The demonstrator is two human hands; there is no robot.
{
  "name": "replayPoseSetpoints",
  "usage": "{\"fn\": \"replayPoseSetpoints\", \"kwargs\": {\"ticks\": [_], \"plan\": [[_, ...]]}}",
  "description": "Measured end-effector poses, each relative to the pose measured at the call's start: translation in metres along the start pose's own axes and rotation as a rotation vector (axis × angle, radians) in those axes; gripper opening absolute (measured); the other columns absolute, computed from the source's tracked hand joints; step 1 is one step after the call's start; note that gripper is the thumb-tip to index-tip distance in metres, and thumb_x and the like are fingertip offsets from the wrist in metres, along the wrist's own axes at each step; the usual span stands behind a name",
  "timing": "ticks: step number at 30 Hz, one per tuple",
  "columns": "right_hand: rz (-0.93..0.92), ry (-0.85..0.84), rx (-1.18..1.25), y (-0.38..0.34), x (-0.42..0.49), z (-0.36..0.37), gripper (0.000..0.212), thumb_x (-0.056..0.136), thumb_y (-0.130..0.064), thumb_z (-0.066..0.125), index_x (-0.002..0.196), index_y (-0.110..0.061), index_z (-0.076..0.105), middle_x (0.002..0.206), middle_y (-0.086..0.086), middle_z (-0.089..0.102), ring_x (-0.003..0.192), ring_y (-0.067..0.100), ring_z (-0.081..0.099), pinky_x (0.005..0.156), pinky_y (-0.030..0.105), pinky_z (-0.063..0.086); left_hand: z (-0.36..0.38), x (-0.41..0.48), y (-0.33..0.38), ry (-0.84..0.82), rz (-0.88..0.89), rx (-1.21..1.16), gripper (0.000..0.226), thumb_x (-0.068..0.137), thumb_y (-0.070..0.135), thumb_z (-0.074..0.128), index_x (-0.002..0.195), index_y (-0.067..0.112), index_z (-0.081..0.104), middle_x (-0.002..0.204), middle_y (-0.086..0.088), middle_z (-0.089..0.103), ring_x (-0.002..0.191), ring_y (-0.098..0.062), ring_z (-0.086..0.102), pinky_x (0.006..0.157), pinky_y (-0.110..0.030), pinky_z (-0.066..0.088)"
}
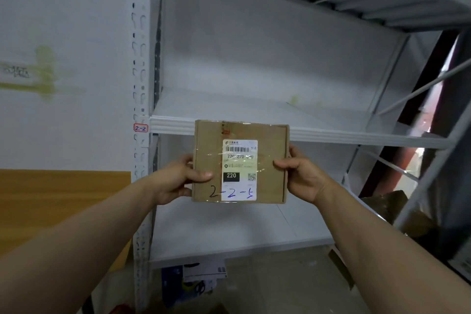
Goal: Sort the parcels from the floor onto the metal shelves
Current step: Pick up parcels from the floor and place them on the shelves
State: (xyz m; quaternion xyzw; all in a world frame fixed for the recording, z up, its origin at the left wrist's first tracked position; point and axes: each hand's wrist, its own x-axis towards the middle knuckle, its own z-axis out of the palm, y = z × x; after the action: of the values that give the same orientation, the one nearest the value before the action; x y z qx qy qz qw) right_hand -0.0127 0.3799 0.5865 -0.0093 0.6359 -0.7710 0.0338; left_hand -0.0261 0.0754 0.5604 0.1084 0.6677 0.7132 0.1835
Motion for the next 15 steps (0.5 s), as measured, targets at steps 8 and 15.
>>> {"fn": "replayPoseSetpoints", "kwargs": {"ticks": [8, 15], "plan": [[0.065, -0.045, -0.161, -0.025, -0.025, -0.070, 0.091, 0.080, -0.001, 0.075, 0.149, -0.043, 0.033, 0.133, 0.006, 0.065, 0.129, 0.023, 0.052, 0.114, 0.059, 0.025, 0.060, 0.027, 0.037, 0.089, 0.226, -0.148, 0.086, 0.069, -0.023, 0.068, 0.140, 0.018, 0.040, 0.133, -0.017, 0.058, 0.118, -0.039, 0.060, 0.100, -0.063, 0.045], [-0.059, -0.043, -0.057, -0.043, -0.022, -0.111, 0.091, 0.070, -0.015, 0.090, 0.143, -0.043, 0.043, 0.126, 0.004, 0.070, 0.123, 0.020, 0.062, 0.101, 0.046, 0.050, 0.113, 0.044, 0.054, 0.151, 0.290, -0.106, 0.079, 0.069, -0.021, 0.069, 0.131, 0.023, 0.049, 0.125, -0.012, 0.064, 0.112, -0.034, 0.064, 0.097, -0.056, 0.050]]}}
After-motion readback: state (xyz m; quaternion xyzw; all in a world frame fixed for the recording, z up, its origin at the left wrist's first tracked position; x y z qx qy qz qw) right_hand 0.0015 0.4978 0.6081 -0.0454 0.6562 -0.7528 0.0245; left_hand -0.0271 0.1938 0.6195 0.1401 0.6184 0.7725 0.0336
